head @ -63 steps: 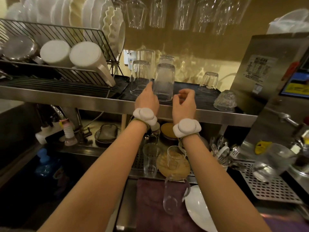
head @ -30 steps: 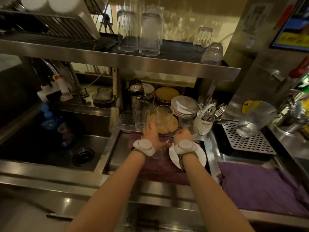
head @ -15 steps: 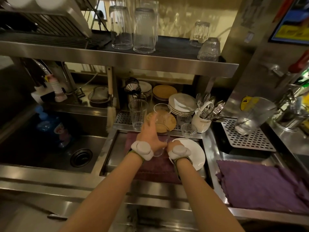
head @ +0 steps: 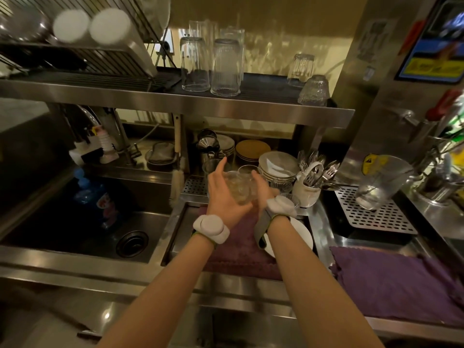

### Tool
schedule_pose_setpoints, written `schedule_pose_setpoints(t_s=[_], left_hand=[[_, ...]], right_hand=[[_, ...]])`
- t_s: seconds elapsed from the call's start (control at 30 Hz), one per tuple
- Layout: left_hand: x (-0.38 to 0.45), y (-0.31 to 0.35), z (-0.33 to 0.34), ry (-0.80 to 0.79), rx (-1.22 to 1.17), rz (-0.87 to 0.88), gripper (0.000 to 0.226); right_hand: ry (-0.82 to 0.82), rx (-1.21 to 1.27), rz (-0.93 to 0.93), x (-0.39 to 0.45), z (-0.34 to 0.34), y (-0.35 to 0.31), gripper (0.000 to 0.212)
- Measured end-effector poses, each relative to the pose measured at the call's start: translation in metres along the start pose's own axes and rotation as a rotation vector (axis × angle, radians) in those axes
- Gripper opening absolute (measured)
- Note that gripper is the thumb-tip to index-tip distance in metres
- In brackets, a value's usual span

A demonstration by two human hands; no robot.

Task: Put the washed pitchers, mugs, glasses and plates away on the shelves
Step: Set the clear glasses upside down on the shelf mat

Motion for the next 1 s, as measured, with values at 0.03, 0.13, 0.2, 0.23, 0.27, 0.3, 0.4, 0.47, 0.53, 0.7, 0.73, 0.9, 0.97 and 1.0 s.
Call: schedule_pose_setpoints(t_s=[0.03,0.13,0.2,0.23,0.27,0.3,0.4,0.47,0.53,0.7,0.73,0.9,0.97,1.0], left_hand=[[-0.002,-0.002,0.000,-0.003,0.009,-0.004,0.115],[-0.006,-0.007,-0.001,-0.025,0.072,-0.027,0.114],[-0.006,-0.010,0.001,-0.045,0.113,-0.056,0.112],[-0.007,-0.010,0.002,-0.060,0.134,-0.076,0.111],[-0.005,-0.008,0.005,-0.075,0.163,-0.096,0.108],[-0.004,-0.008,0.007,-0.092,0.201,-0.124,0.103],[0.004,0.005,0.010,-0.096,0.275,-0.183,0.082],[0.009,0.014,0.011,-0.084,0.233,-0.204,0.074],[0.021,0.030,0.009,-0.046,0.170,-0.162,0.066],[0.052,0.070,-0.011,0.105,0.049,-0.038,0.067],[0.058,0.078,-0.015,0.130,0.044,-0.019,0.068],[0.094,0.114,-0.028,0.210,0.003,0.073,0.058],[0.109,0.124,-0.029,0.222,-0.016,0.099,0.055],[0.117,0.128,-0.029,0.225,-0.030,0.107,0.055]], right_hand=[[0.031,0.011,0.000,-0.002,-0.002,-0.003,0.093],[0.018,-0.024,-0.117,-0.007,-0.003,-0.014,0.109],[-0.001,-0.032,-0.243,-0.010,-0.005,-0.023,0.112],[0.004,-0.053,-0.314,-0.013,-0.007,-0.027,0.113],[0.011,-0.086,-0.383,-0.014,-0.008,-0.033,0.115],[0.015,-0.131,-0.439,-0.018,-0.008,-0.038,0.116],[0.040,-0.260,-0.619,-0.034,-0.011,-0.059,0.117],[0.050,-0.336,-0.713,-0.049,-0.010,-0.074,0.118],[0.054,-0.383,-0.812,-0.063,-0.010,-0.096,0.116],[-0.014,-0.370,-0.940,-0.084,-0.009,-0.149,0.093],[-0.041,-0.373,-0.944,-0.086,-0.010,-0.156,0.087],[-0.112,-0.363,-0.949,-0.084,-0.008,-0.189,0.082],[-0.092,-0.341,-0.970,-0.084,-0.009,-0.208,0.084],[-0.083,-0.329,-0.981,-0.084,-0.010,-0.218,0.083]])
Point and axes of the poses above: each hand's wrist, its own x-axis towards the middle knuckle, its own z-axis out of the palm, y = z × x, the point moved 6 cm from there along x, towards the middle knuckle, and after that the axes turned 3 degrees about -x, right-handed, at the moved point
